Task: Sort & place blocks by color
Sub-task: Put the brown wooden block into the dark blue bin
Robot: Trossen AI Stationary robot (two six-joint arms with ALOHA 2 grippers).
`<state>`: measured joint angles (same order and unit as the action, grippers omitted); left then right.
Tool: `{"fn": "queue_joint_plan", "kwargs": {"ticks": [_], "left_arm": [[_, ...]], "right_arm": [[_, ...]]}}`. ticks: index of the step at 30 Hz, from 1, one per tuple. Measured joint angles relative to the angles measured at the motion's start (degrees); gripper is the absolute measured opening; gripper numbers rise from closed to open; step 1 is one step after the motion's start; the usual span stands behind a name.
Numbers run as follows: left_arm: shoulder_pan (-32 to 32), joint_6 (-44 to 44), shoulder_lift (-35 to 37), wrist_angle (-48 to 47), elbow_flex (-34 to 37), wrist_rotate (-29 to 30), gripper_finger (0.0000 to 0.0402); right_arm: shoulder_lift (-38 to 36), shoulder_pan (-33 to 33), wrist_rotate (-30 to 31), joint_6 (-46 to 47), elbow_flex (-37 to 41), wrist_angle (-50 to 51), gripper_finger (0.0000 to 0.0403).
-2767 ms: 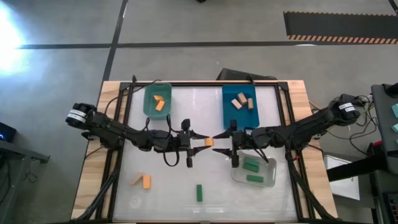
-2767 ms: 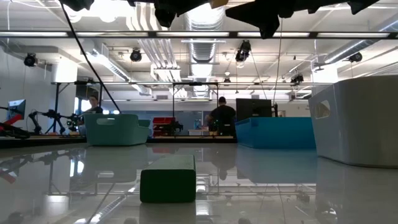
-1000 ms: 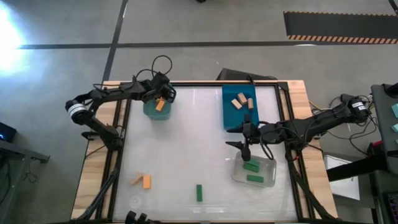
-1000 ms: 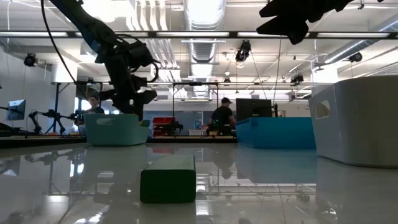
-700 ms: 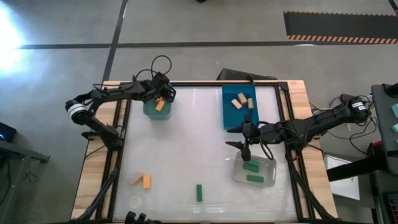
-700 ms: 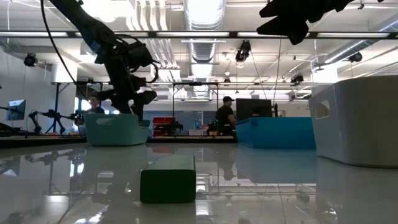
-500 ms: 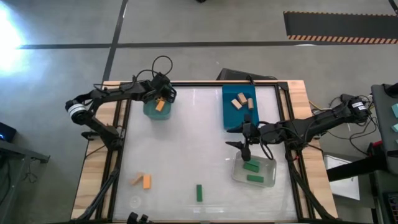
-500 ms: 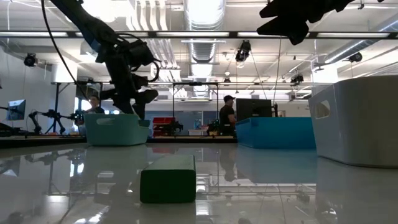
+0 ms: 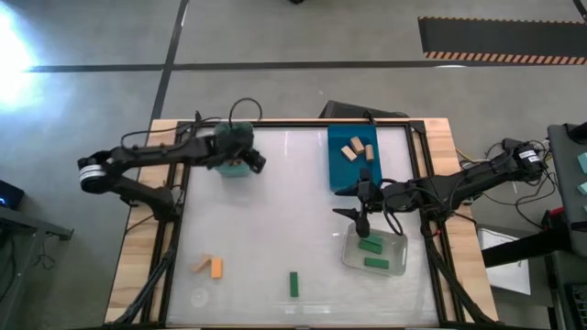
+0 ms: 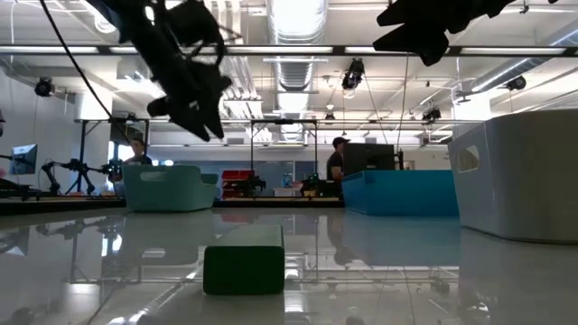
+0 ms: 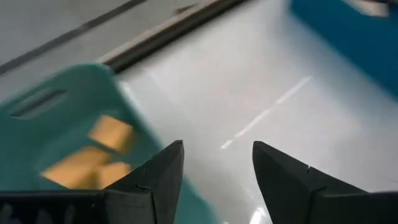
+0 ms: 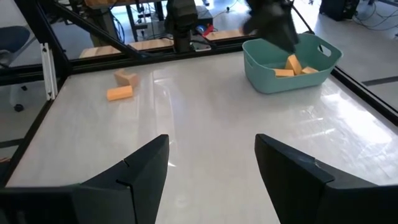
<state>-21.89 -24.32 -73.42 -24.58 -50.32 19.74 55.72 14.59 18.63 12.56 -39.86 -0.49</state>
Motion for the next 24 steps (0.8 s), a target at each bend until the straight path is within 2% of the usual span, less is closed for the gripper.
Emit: {"fn": "queue_joint_plan", "kwargs": {"ticks": [10,16,20,24], "left_arm": [[22.3,-13.5,3.3,-0.7,0.1,-0.8,0.0176],[34.6,-27.9,2.8,-8.0,0.0,-8.2,0.0176],[42.3,-42.0,2.0,-19.9,0.1,-13.6,0.0176],[49.2,-55.0,-0.1,-27.0,0.2,-21.7,0.0176]], "right_arm": [[0.0,0.0,-0.1,-0.6,0.0,0.3,0.0228],[0.0,0.0,-0.1,-1.2,0.3,0.4,0.0228],[0.0,0.0,-0.2,-1.2,0.6,0.4,0.0228],[0.0,0.0,-0.2,-1.2,0.9,0.3,0.0228]]}}
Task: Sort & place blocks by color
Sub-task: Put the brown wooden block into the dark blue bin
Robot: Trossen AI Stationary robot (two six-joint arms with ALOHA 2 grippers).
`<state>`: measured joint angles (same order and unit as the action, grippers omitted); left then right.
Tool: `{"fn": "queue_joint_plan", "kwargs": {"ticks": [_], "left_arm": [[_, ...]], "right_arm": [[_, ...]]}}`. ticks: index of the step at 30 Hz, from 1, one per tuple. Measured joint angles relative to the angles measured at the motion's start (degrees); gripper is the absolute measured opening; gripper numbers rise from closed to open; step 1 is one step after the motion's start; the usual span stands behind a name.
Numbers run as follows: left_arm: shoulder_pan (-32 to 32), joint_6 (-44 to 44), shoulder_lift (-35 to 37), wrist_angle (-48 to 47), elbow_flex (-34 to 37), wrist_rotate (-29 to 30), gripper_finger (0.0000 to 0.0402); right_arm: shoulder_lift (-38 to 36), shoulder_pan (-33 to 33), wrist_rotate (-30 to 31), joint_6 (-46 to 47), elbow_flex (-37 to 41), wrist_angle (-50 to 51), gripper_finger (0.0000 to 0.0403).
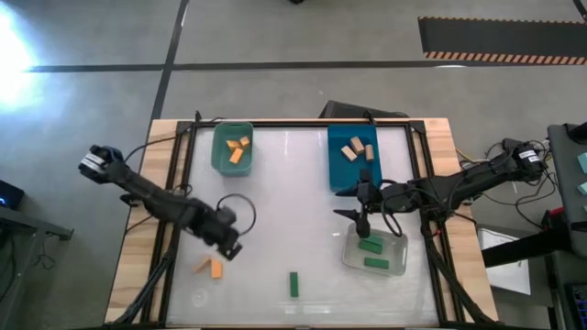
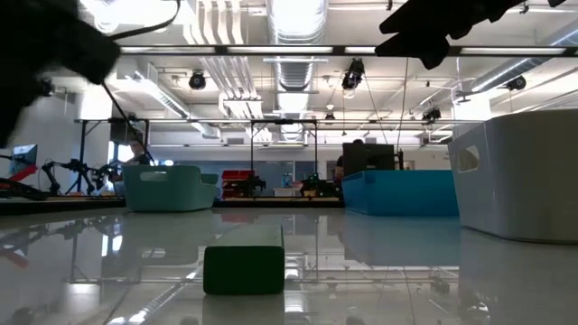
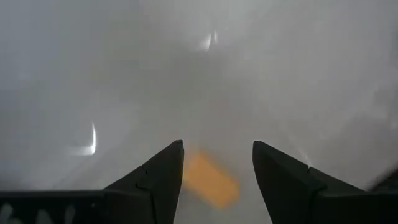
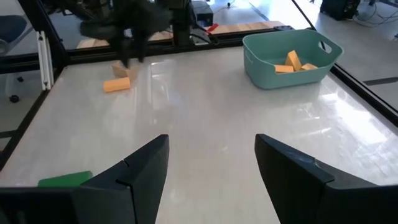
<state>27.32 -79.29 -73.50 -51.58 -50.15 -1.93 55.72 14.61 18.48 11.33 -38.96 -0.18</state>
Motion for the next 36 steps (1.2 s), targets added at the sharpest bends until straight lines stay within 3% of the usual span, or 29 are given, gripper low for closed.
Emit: {"fn": "queue_joint_plan", "kwargs": {"ticks": [4,11,25,29,36], "left_arm": [[6.2,-2.9,-2.9,-0.3,-0.2,-7.1,0.0176],[14.3,-9.4,-7.5,-1.6,1.2,-14.6,0.0176],[15.4,-9.6,-10.8,-1.4,6.1,-14.8,0.0171],[15.4,-8.5,-10.8,-1.4,6.4,-14.8,0.0137],[15.4,-7.2,-10.6,-1.3,6.7,-14.7,0.0029]], "right_arm": [[0.0,0.0,0.0,0.0,0.3,-0.1,0.0228],[0.0,0.0,-0.3,0.7,0.7,-0.1,0.0228],[0.0,0.1,-0.5,1.1,0.9,-0.1,0.0228],[0.0,0.1,-0.5,1.1,0.9,-0.1,0.0228],[0.0,0.1,-0.5,1.1,0.9,-0.1,0.0228]]}}
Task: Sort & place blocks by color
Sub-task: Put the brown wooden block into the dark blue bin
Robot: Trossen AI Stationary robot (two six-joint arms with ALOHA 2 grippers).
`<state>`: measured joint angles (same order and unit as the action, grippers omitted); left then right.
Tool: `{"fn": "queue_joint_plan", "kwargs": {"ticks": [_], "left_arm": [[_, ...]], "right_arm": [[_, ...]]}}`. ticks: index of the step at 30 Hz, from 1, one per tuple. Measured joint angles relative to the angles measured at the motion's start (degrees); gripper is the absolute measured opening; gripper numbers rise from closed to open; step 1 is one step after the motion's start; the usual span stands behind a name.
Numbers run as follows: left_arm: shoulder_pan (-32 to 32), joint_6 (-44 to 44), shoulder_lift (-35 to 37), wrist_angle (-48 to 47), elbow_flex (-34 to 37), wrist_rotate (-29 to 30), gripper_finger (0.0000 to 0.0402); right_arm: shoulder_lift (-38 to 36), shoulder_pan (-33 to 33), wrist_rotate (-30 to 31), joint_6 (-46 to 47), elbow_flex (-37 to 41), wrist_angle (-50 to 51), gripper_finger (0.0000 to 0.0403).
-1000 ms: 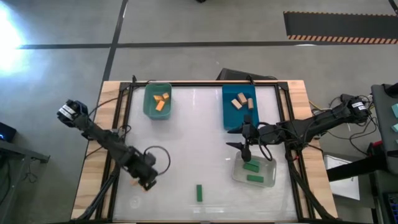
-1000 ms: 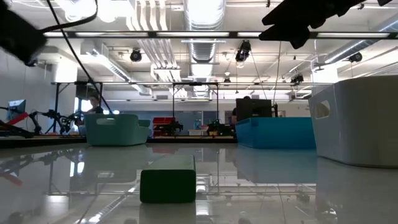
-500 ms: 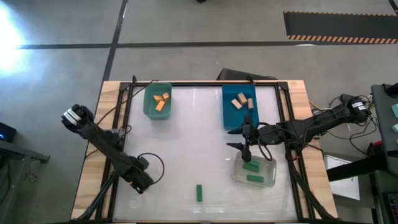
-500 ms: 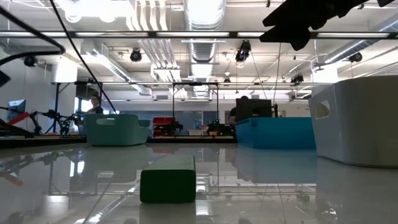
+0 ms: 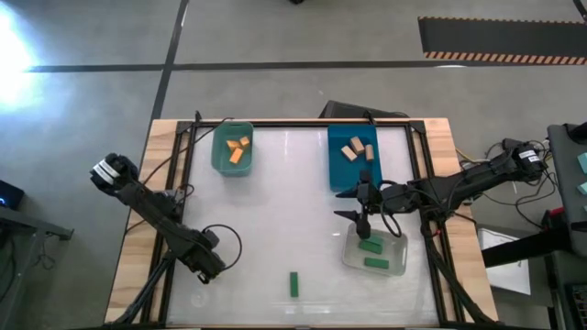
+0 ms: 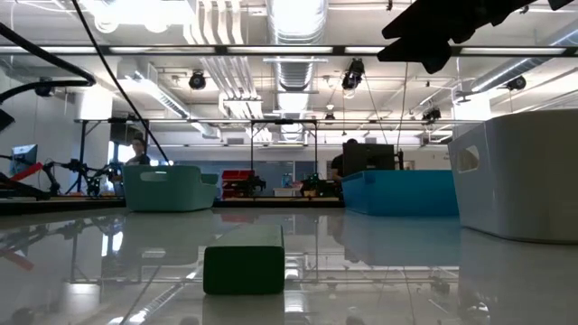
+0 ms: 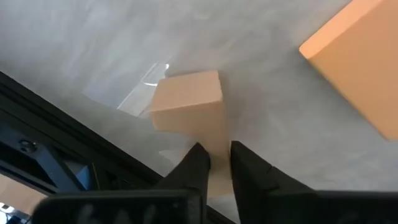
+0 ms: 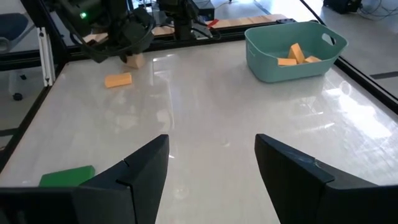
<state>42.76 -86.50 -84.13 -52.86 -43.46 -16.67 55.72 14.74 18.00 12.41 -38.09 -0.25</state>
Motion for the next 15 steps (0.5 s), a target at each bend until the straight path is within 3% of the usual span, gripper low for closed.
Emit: {"fn": "queue_joint_plan", "kwargs": {"ticks": [3,6,15], "left_arm": [[0.0,0.1,0.7,-0.1,0.0,0.8,0.0025],[0.0,0.5,1.8,-0.3,-0.9,5.2,0.0028],[-1.9,11.6,6.2,0.0,-9.7,31.1,0.0033]], "right_arm": [[0.0,0.0,0.0,0.0,0.1,0.0,0.0228],[0.0,0.0,0.0,0.0,0.5,0.0,0.0228],[0.0,0.0,-0.3,-3.1,4.1,-9.9,0.0228]]}}
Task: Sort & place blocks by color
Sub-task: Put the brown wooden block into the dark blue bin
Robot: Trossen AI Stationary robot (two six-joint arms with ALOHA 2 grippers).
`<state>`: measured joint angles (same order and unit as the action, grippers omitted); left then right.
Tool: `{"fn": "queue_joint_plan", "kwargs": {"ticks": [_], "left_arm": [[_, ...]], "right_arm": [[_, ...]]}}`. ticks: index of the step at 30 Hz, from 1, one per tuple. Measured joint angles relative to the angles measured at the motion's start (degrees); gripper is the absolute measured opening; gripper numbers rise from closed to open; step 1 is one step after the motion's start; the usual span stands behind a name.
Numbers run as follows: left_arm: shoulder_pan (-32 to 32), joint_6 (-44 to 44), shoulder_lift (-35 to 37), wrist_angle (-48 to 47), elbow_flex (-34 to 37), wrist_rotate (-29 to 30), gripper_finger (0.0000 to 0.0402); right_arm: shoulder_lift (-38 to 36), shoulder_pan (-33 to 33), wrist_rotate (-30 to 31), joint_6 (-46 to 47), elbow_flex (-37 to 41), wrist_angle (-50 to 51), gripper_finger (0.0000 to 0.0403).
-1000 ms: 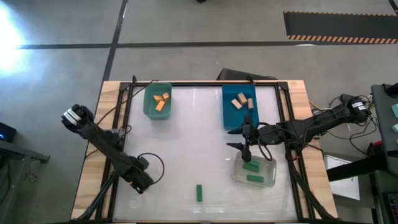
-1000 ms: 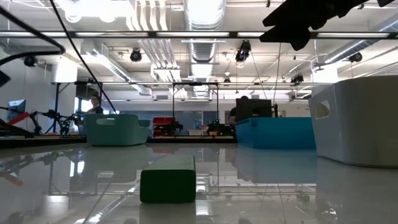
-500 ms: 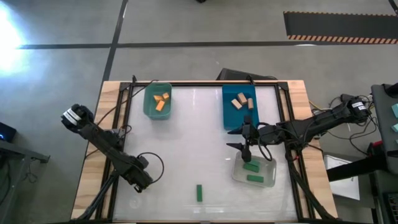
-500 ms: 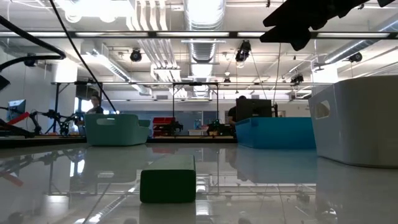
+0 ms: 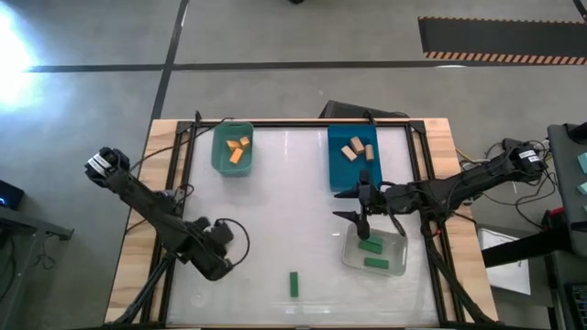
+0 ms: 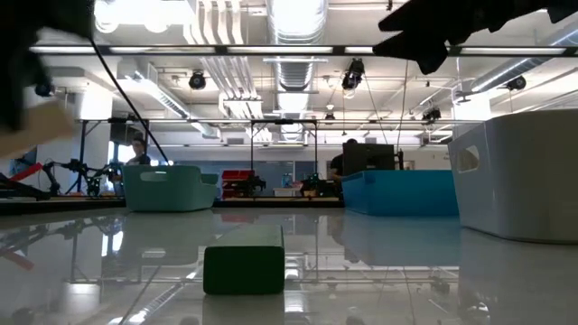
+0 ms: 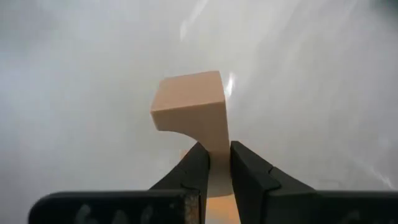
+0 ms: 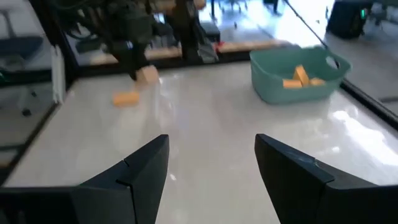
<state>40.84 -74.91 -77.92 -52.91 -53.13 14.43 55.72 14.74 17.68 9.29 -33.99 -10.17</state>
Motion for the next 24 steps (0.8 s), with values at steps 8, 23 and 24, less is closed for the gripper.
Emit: {"fn": "queue_joint_plan", "kwargs": {"ticks": [8,23,24], "left_arm": [[-4.3,30.4,0.9,14.6,-6.4,21.4,0.0034],[-16.2,81.5,0.8,66.4,0.3,16.5,0.0035],[-17.4,81.5,0.7,67.7,0.6,15.0,0.0035]], "right_arm": [[0.0,0.0,-3.3,-5.5,5.2,-18.2,0.0228],[0.0,0.0,-6.3,-7.3,6.2,-26.3,0.0228],[0.0,0.0,-6.3,-7.4,6.2,-26.6,0.0228]]}}
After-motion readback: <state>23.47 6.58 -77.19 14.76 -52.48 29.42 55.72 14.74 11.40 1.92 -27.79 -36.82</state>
